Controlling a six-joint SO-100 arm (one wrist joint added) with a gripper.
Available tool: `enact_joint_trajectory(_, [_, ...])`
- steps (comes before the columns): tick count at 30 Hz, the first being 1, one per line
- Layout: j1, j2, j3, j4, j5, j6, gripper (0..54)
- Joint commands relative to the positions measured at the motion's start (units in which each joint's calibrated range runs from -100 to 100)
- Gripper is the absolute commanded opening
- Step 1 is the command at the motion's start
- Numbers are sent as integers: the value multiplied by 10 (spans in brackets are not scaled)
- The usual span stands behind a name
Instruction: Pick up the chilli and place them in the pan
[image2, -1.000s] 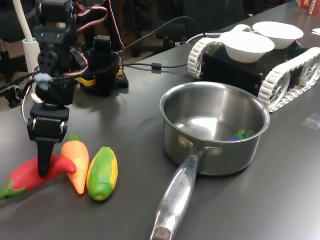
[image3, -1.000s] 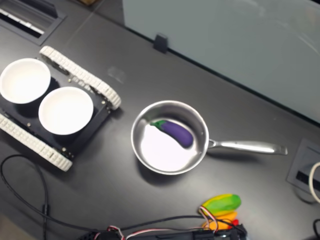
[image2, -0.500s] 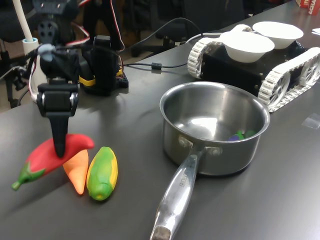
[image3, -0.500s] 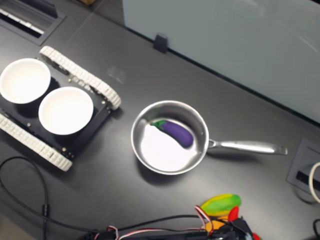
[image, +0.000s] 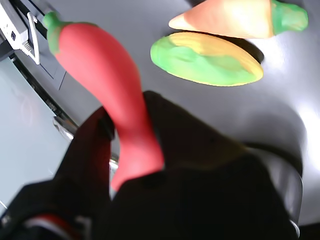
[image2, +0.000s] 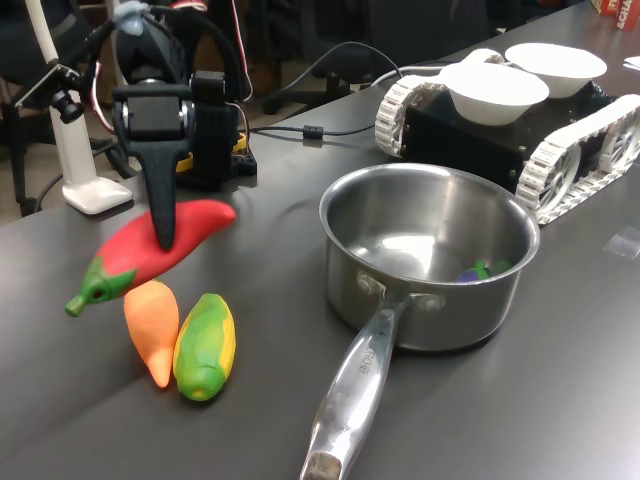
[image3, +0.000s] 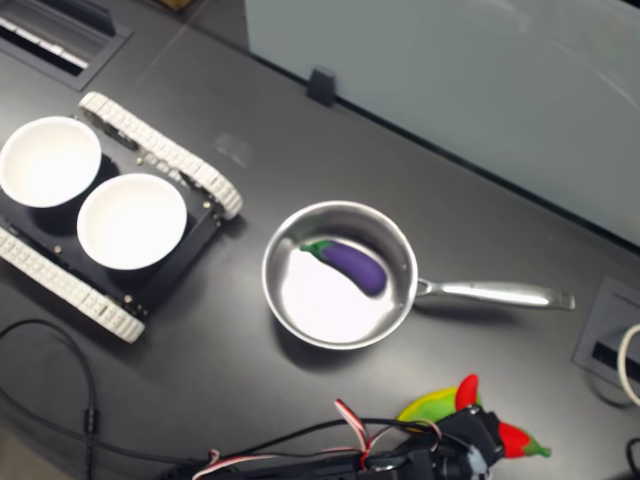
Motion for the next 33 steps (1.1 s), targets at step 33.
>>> enact_joint_trajectory(33, [-114,-271,195,-89,-46,-134,0])
